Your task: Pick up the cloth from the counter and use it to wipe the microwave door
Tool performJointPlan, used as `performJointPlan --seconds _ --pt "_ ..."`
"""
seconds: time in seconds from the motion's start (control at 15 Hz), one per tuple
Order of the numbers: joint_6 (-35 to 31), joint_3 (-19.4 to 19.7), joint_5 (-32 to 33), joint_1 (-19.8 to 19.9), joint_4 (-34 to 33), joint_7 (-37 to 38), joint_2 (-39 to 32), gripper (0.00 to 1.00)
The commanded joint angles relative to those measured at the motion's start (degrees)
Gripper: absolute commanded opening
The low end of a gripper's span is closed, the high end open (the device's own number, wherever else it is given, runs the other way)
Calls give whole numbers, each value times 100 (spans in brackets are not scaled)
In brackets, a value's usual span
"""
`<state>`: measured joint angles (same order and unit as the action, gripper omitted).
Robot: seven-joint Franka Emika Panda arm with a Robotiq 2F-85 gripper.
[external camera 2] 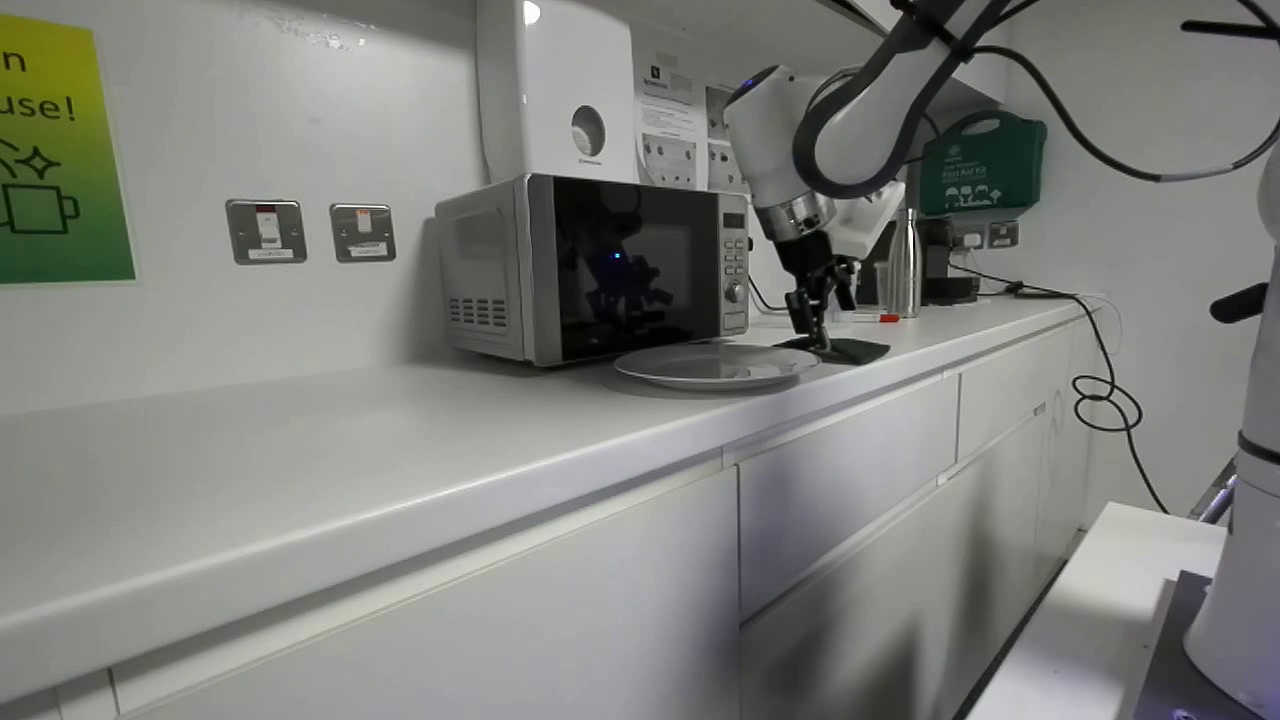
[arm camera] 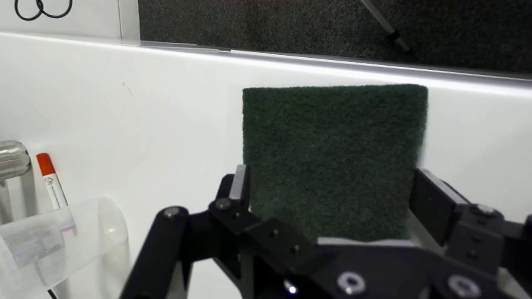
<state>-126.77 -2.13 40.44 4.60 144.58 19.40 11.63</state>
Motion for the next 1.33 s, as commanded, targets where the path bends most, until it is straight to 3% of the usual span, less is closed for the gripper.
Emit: performJointPlan --seconds 0.0,0.73,0.8,0.87,1.27 --pt "-108 9 404 2 -129 296 -186 100" --pt "-89 53 867 -58 -86 727 -372 100" --pt "-85 58 857 -61 -84 707 -385 92" --pt "-88 67 822 -62 -84 697 -402 74" --pt "-67 98 801 -46 -119 712 -430 26"
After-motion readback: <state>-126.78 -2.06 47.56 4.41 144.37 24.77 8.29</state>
